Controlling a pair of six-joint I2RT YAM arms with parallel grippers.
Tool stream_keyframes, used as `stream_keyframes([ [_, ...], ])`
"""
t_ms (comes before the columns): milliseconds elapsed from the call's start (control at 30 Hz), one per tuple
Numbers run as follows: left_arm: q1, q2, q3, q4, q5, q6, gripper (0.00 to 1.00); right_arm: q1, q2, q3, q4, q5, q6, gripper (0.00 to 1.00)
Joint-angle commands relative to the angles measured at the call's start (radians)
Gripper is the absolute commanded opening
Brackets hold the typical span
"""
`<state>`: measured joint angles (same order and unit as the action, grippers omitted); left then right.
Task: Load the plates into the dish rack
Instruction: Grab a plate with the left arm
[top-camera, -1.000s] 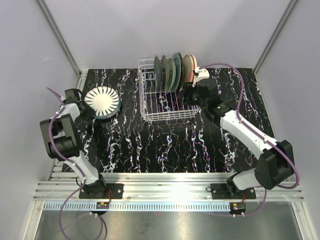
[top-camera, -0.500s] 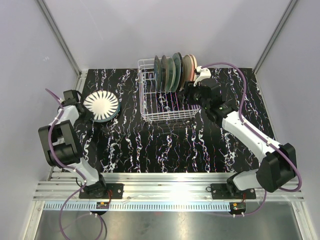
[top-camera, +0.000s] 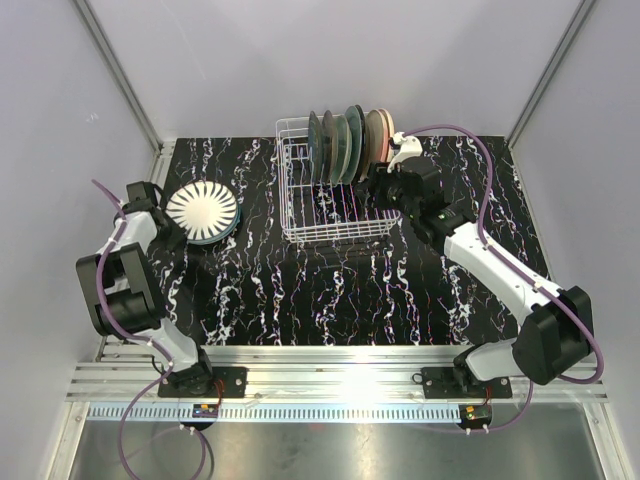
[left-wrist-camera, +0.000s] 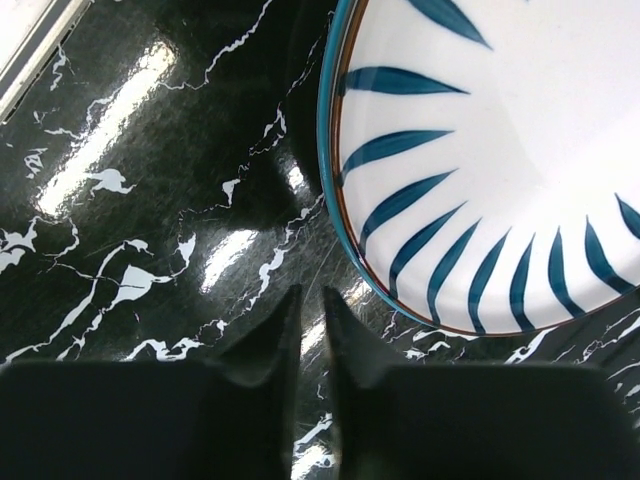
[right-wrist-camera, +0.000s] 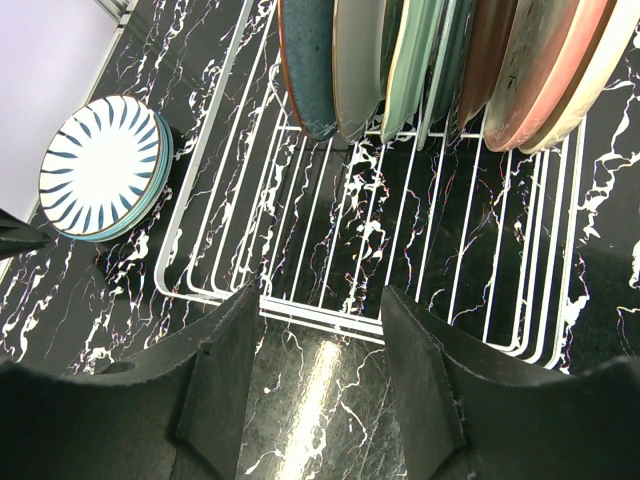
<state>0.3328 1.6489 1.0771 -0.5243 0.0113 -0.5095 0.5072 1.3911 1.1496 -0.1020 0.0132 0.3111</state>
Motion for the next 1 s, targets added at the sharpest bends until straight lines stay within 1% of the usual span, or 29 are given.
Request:
stream_keyframes([
  [0, 0.005, -0.055, -0.008, 0.026, 0.021, 0.005, 0.23, -0.007, -0.029, 0.019, 0.025, -0.01, 0.006, 0.59],
  [67, 0.006, -0.075, -0.025, 0.065, 0.044, 0.003, 0.4, -0.007, -0.027, 0.021, 0.025, -0.01, 0.006, 0.59],
  [100, 0.005, -0.099, -0.034, 0.087, 0.083, 0.003, 0.53, -0.007, -0.024, 0.021, 0.025, -0.01, 0.006, 0.59],
  [133, 0.005, -0.112, -0.045, 0.108, 0.104, 0.002, 0.53, -0.007, -0.024, 0.021, 0.024, -0.01, 0.005, 0.59],
  [167, 0.006, -0.124, -0.061, 0.148, 0.128, 0.0, 0.63, -0.007, -0.021, 0.021, 0.024, -0.01, 0.006, 0.59],
  [233, 0.005, -0.141, -0.072, 0.173, 0.139, -0.004, 0.75, -0.007, -0.018, 0.022, 0.024, -0.01, 0.006, 0.59],
  [267, 0.005, -0.138, -0.075, 0.194, 0.153, -0.004, 0.83, -0.007, -0.015, 0.024, 0.024, -0.012, 0.005, 0.59],
  [300, 0.006, -0.126, -0.075, 0.201, 0.157, -0.004, 0.87, -0.007, -0.014, 0.024, 0.024, -0.01, 0.005, 0.59],
  [333, 0.005, -0.117, -0.069, 0.205, 0.162, -0.009, 0.96, -0.006, -0.01, 0.024, 0.024, -0.012, 0.005, 0.59],
  [367, 0.005, -0.103, -0.066, 0.211, 0.171, -0.011, 0.99, -0.007, -0.01, 0.025, 0.024, -0.01, 0.003, 0.59],
  [700, 0.005, 0.049, -0.014, 0.271, 0.204, -0.026, 0.99, -0.016, 0.023, 0.035, 0.021, -0.01, -0.004, 0.6],
  [833, 0.005, 0.083, 0.003, 0.28, 0.204, -0.029, 0.99, -0.019, 0.039, 0.038, 0.021, -0.01, -0.003, 0.6],
  [967, 0.005, 0.103, -0.011, 0.294, 0.203, -0.026, 0.99, -0.022, 0.043, 0.038, 0.024, -0.012, -0.001, 0.6],
])
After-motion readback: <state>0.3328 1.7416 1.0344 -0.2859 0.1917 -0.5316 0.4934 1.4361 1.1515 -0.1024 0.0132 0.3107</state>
